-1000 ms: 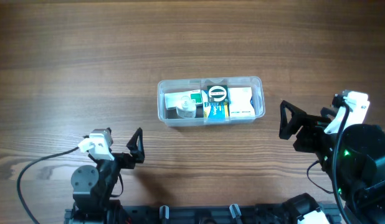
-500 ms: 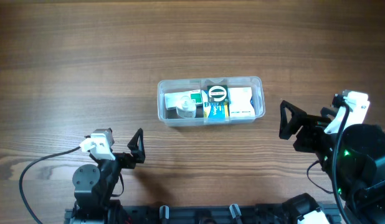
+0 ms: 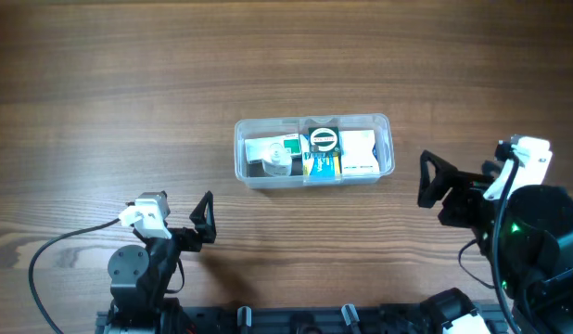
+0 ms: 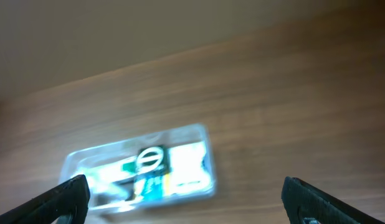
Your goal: Pack container
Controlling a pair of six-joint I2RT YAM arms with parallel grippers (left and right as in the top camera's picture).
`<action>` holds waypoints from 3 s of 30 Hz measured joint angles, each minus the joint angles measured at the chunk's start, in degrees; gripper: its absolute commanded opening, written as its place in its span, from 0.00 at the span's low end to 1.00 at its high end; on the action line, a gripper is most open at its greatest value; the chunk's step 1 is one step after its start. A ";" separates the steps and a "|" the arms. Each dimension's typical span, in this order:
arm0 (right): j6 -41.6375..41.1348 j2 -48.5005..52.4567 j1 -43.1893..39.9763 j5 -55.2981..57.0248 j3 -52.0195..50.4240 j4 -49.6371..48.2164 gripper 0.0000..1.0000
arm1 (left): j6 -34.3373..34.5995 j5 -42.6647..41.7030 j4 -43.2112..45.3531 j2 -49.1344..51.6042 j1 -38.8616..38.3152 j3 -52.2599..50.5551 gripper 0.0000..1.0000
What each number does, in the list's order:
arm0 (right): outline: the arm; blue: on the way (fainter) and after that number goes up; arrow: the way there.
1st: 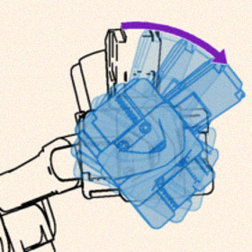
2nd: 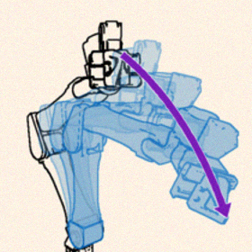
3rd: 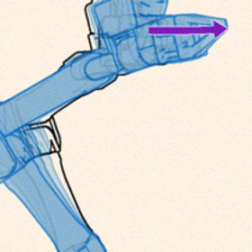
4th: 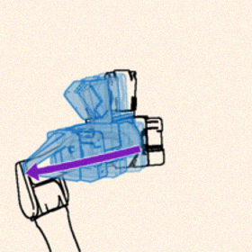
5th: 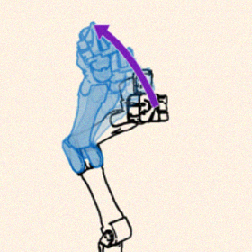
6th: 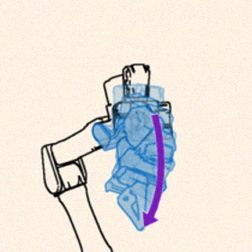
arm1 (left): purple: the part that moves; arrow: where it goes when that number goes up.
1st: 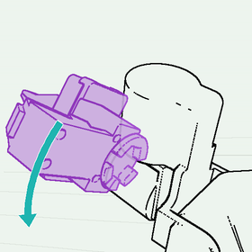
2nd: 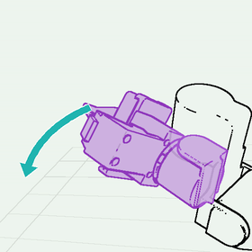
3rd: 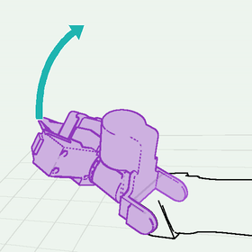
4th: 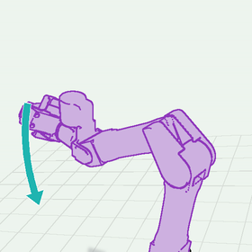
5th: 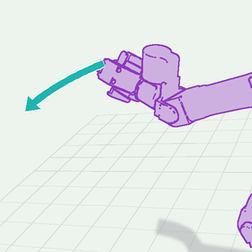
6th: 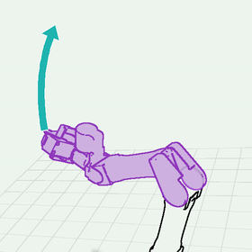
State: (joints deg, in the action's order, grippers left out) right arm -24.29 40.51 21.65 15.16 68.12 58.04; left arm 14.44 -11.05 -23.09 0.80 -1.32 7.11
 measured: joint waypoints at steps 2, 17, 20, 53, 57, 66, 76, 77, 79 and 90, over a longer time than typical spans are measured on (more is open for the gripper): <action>3.80 -0.72 -1.16 0.57 -0.70 -0.44 1.00 | -0.02 0.00 0.00 0.00 0.00 0.00 1.00; 17.94 -28.24 -12.50 -14.45 -44.70 -26.49 1.00 | -0.02 0.00 0.00 -0.02 0.00 0.00 1.00; 17.97 -33.81 -12.50 -15.61 -49.79 -29.81 1.00 | -0.02 0.00 0.00 -0.02 0.00 0.00 1.00; 17.97 -39.36 -12.48 -16.28 -60.89 -37.53 1.00 | 0.00 0.00 0.00 -0.02 0.00 0.00 1.00; 17.97 -39.36 -12.50 -16.28 -60.89 -37.53 1.00 | -0.02 0.00 0.00 -0.02 0.00 0.00 1.00; 17.97 -39.36 -12.50 -16.28 -60.89 -37.53 1.00 | 0.00 0.00 0.00 -0.02 0.00 0.00 1.00; 17.97 -39.36 -12.50 -16.28 -60.89 -37.53 1.00 | -0.02 0.00 0.00 -0.02 0.00 0.00 1.00; 17.97 -39.36 -12.50 -16.28 -60.89 -37.53 1.00 | -0.02 0.00 0.00 -0.02 0.00 0.00 1.00; 17.97 -39.36 -12.50 -16.28 -60.89 -37.53 1.00 | 0.00 0.00 0.00 -0.02 0.00 0.00 1.00; 17.97 -39.41 -12.50 -16.44 -60.89 -37.55 1.00 | -0.02 0.00 0.00 -0.02 0.00 0.00 1.00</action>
State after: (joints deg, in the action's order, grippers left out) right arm -6.33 1.10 9.15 -1.28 7.22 20.49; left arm 14.41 -11.05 -23.09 0.78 -1.32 7.11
